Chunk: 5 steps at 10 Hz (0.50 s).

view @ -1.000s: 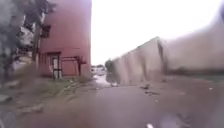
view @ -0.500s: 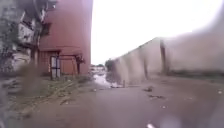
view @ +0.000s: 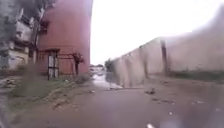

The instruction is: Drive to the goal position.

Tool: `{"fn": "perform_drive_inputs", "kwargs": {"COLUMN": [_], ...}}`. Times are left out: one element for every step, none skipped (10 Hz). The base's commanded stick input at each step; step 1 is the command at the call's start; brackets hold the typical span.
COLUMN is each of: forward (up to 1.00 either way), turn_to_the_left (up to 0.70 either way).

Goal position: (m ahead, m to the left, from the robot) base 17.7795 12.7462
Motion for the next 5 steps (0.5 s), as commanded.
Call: {"fn": "perform_drive_inputs", "kwargs": {"forward": [0.5, 0.5, 0.5, 0.5, 0.5], "turn_to_the_left": [-0.48, -0.48, -0.48, -0.48, -0.48]}}
